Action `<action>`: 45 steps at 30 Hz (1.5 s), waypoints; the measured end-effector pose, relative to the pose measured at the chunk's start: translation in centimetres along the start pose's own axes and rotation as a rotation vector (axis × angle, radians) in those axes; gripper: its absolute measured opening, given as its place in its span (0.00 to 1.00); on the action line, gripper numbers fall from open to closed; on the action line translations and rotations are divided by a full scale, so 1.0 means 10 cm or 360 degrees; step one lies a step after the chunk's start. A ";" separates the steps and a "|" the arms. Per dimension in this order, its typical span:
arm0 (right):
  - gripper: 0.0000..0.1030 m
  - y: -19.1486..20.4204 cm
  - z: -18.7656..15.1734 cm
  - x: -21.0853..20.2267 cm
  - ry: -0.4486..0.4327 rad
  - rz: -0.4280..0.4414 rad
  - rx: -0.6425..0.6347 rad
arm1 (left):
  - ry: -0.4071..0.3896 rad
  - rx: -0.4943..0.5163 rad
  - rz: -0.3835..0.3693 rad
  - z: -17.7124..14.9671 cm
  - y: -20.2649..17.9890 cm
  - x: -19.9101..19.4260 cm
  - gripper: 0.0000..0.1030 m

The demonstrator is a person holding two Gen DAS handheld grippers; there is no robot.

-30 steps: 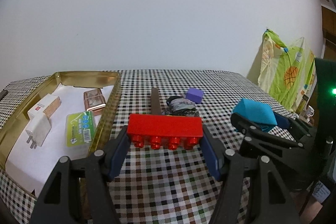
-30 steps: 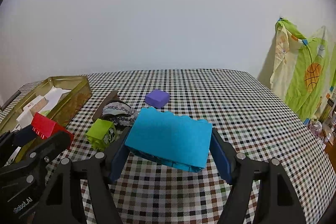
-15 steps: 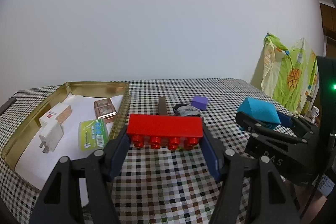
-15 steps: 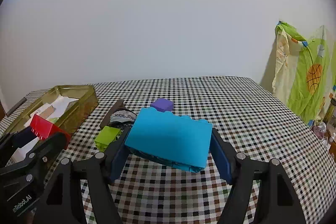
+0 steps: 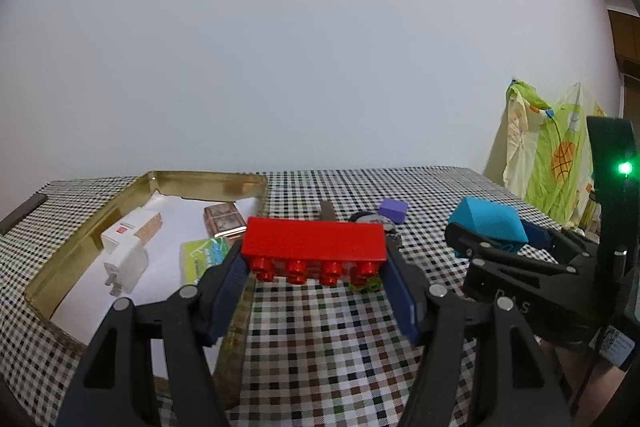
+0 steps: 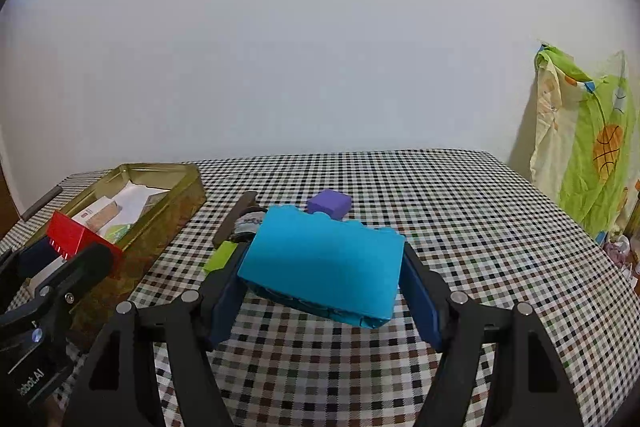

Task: Organize rigid objects
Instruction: 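Carry the red and blue blocks with both tools over the gold tray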

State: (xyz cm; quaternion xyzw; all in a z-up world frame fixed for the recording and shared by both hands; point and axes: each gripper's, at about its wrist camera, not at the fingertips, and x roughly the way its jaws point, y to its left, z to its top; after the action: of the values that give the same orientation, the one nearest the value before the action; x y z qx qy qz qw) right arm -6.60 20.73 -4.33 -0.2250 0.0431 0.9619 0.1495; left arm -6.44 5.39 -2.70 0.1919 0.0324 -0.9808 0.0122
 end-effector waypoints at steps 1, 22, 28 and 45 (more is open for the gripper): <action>0.71 0.01 0.00 -0.01 -0.0006 0.0003 0.0000 | -0.0005 -0.0002 0.0001 0.00 0.01 -0.01 0.63; 0.71 0.29 -0.04 -0.13 -0.0068 0.0087 -0.0044 | -0.0022 -0.0084 0.0077 -0.05 0.34 -0.13 0.63; 0.71 0.32 -0.04 -0.15 -0.0079 0.0111 -0.0041 | -0.0024 -0.0096 0.0093 -0.05 0.40 -0.15 0.63; 0.71 0.49 -0.08 -0.18 -0.0103 0.0140 -0.0076 | -0.0029 -0.0134 0.0126 -0.06 0.57 -0.20 0.63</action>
State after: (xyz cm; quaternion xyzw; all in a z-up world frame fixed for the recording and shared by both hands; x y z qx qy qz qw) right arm -6.25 15.48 -4.18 -0.1950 0.0252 0.9750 0.1031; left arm -4.19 -0.22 -2.84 0.1835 0.0657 -0.9790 0.0594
